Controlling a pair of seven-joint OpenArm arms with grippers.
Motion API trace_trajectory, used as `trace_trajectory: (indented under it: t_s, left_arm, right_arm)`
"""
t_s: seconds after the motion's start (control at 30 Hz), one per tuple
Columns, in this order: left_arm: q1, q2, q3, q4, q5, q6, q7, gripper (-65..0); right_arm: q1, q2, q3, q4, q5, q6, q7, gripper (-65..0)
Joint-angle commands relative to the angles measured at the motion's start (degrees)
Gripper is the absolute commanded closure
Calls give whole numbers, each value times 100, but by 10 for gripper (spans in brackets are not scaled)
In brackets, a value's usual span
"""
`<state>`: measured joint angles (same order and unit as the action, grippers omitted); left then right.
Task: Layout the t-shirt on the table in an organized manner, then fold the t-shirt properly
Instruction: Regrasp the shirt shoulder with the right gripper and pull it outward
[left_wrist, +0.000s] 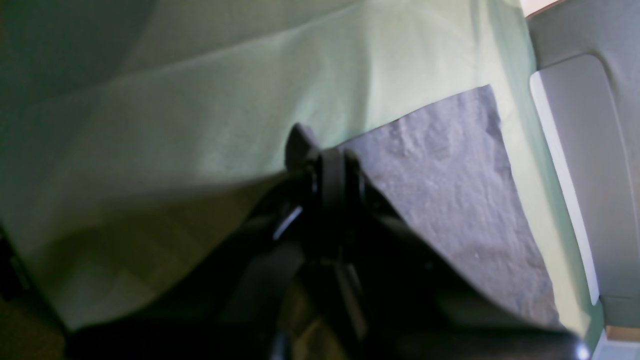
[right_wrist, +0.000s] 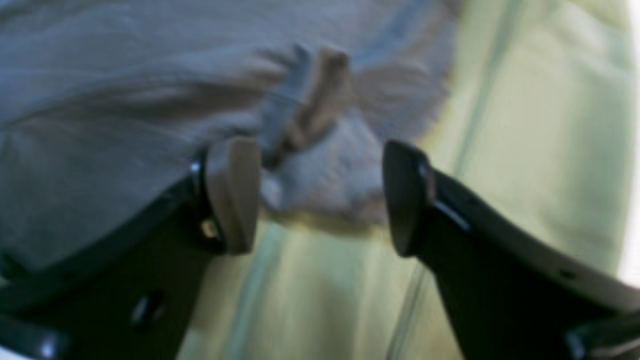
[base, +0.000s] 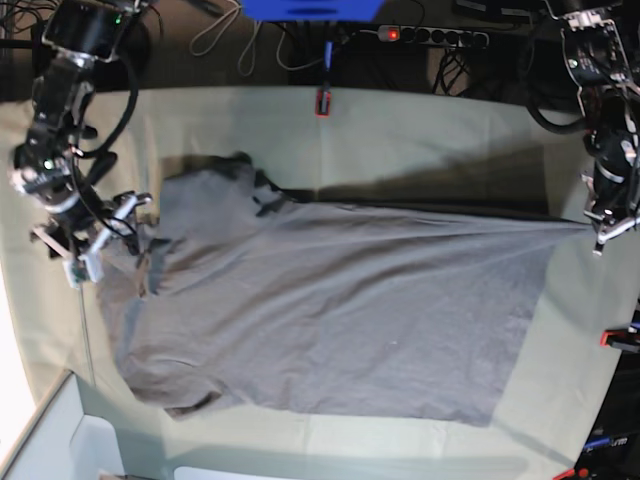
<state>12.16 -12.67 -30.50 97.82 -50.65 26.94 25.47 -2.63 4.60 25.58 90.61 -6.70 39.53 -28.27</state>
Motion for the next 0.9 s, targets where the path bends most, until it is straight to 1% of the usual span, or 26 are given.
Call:
trace_trajectory:
  t_s: [0.0, 0.17, 0.3, 0.47, 0.6, 0.67, 0.73, 0.87]
  left_arm:
    - [-52, -92, -31, 95, -20, 1, -125, 0]
    - [-43, -92, -31, 95, -20, 1, -125, 0]
    - [-43, -92, -31, 95, -20, 1, -125, 0]
    - [-43, -83, -31, 95, -29, 1, -125, 0]
    - [-16, -83, -31, 95, -29, 1, -125, 0]
    - [-8, -83, -31, 95, -29, 1, -125, 0]
    - [-8, -83, -31, 95, -20, 1, -125, 0]
    - [-8, -83, -31, 95, -20, 1, -125, 0]
  right_arm:
    - [-110, -95, 83, 183, 103, 47, 133, -407]
    - [-603, -517, 136, 262, 103, 47, 133, -407]
    - [-664, -790, 136, 69, 94, 47, 141, -408]
    - [-550, -816, 127, -476, 94, 47, 159, -408]
    - [-506, -807, 127, -652, 103, 47, 150, -402]
    - [-532, -807, 127, -661, 103, 47, 150, -360]
    - [-541, -816, 127, -678, 112, 47, 141, -287]
    - [-620, -834, 127, -687, 112, 47, 141, -104]
